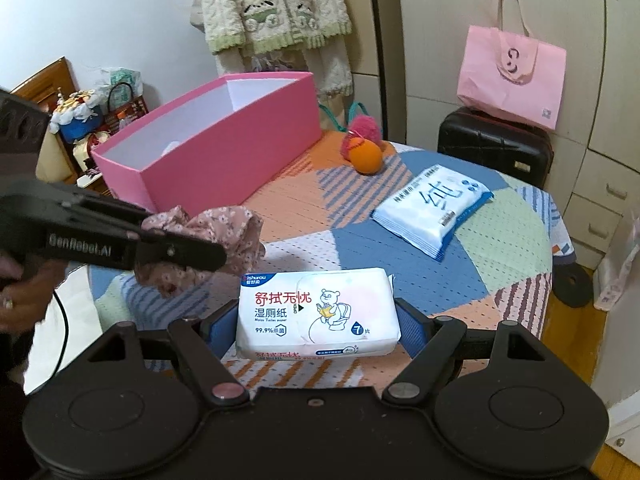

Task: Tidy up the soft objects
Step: 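Lift the floral cloth with the left tool and carry it over the box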

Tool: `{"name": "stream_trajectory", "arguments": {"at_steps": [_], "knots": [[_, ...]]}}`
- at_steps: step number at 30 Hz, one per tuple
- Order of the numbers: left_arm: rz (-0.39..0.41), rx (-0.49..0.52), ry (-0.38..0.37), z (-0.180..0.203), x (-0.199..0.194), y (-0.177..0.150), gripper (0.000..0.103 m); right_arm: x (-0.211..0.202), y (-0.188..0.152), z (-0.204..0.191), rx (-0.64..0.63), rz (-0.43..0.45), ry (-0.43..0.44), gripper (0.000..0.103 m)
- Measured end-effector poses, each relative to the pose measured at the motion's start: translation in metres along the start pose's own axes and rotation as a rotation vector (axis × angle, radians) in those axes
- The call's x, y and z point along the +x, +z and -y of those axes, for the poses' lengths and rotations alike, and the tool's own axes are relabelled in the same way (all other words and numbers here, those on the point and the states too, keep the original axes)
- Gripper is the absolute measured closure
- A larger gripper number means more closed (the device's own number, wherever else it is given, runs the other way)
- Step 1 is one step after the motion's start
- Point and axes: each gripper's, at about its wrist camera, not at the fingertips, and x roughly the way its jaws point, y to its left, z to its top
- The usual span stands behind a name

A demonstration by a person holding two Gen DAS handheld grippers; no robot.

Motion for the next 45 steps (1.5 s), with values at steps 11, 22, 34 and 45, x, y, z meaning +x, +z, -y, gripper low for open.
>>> {"name": "stream_trajectory", "arguments": {"at_steps": [11,22,34,45], "knots": [[0.016,0.000,0.027,-0.023,-0.066,0.014,0.083,-0.015,0.016,-0.038,-0.080,0.007,0.084,0.020],[0.131,0.028,0.039,-0.034,-0.133,0.030,0.083,-0.020,0.059,-0.105,-0.255,0.071,0.192,0.020],[0.247,0.023,0.076,-0.071,-0.153,0.061,0.083,0.021,0.130,-0.146,-0.357,0.112,0.277,0.020],[0.223,0.026,0.036,-0.115,-0.111,0.098,0.083,0.090,0.170,-0.154,-0.394,0.026,0.326,0.019]]}}
